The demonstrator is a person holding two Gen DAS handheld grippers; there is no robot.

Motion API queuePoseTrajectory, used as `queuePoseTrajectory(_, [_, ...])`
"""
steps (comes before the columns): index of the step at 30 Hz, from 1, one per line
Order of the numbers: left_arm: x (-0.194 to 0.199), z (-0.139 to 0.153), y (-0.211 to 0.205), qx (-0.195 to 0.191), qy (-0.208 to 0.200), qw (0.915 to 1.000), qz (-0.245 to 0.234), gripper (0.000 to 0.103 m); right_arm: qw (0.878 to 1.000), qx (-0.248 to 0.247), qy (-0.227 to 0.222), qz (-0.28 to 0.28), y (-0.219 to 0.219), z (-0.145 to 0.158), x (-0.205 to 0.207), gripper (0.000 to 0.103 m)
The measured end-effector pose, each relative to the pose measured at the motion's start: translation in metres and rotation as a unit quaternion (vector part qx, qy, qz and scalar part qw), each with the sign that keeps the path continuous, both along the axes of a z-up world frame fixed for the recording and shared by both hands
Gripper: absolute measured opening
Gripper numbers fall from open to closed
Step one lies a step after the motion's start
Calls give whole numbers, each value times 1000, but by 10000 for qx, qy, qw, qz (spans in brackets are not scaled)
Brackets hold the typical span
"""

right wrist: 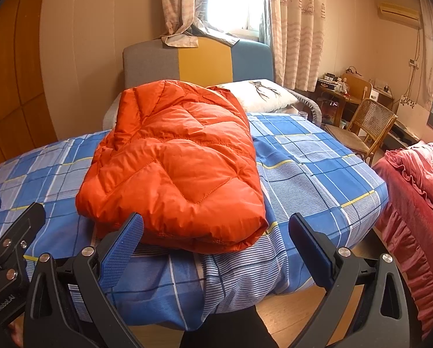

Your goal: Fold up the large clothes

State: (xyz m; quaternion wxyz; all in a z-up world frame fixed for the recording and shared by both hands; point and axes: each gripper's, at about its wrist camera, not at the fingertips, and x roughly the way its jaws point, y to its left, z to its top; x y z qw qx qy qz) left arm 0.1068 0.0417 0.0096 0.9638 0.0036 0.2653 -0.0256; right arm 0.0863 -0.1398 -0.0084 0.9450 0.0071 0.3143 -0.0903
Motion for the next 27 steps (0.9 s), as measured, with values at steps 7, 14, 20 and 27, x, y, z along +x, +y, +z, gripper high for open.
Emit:
queuePoseTrajectory(7, [0, 0, 0, -7, -4, 10000, -10, 101, 10000, -9, 22, 7, 0, -2, 1, 100])
queuePoseTrajectory(14, [2, -2, -1, -52, 66, 10000, 2, 101, 10000, -14, 70, 32, 1, -4, 3, 100])
queuePoseTrajectory(20, [5, -7, -1, -58, 157, 9999, 8, 101, 9999, -11, 94, 31, 0, -6, 3, 100])
queuePoseTrajectory(27, [12, -15, 3, -143, 357, 9992, 144, 101, 9999, 41, 92, 32, -3, -9, 5, 100])
